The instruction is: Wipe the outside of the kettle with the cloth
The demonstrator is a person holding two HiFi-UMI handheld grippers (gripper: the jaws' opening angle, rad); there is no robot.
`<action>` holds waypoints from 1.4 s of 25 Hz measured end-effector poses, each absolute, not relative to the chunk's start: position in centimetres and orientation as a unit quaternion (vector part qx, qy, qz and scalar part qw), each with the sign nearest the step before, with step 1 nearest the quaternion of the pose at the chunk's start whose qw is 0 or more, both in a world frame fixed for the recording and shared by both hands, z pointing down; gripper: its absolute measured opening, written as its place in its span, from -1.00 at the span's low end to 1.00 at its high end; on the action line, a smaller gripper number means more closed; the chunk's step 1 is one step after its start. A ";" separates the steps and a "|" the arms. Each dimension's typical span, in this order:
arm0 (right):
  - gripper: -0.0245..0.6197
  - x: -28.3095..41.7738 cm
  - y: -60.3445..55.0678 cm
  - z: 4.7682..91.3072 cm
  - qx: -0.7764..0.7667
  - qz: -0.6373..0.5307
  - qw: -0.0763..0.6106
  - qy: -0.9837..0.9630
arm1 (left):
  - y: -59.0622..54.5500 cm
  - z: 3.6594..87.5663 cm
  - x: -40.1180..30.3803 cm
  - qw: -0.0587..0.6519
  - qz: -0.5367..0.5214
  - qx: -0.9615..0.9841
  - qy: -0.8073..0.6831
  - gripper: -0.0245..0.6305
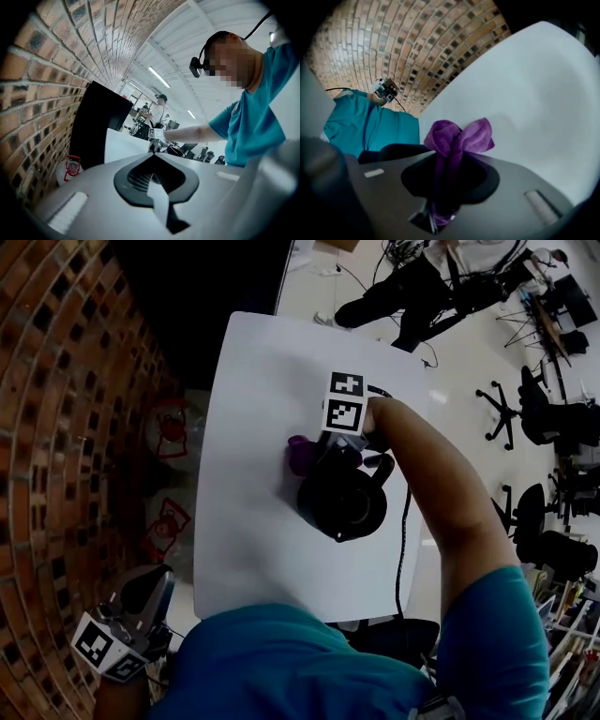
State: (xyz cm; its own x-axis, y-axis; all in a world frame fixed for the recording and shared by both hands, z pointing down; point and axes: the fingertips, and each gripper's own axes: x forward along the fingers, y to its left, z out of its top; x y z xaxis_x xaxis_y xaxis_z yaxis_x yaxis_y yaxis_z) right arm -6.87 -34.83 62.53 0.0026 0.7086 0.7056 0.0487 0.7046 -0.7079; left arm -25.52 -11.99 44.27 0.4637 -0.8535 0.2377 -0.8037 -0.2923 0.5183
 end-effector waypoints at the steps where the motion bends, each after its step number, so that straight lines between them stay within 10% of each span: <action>1: -0.63 -7.0 -35.2 62.0 -0.292 0.257 0.624 -0.678 | -12.1 44.3 -25.3 0.297 -0.040 0.801 -0.518 -0.92; 14: -0.63 -4.5 -39.3 57.8 -0.234 0.289 0.335 -0.866 | -16.0 44.3 -18.2 0.312 -0.021 0.816 -0.487 -0.92; 35: -0.63 7.3 -40.4 53.0 0.018 0.270 0.119 -0.955 | -16.9 44.0 -16.4 0.325 0.006 0.810 -0.488 -0.92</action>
State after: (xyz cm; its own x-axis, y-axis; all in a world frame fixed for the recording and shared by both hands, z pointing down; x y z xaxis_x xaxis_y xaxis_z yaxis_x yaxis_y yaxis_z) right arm 7.31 -40.44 52.95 -0.9709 0.0303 0.2377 -0.0989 0.8531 -0.5122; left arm -16.38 -16.88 43.99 0.5233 -0.7870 0.3268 -0.7949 -0.3127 0.5200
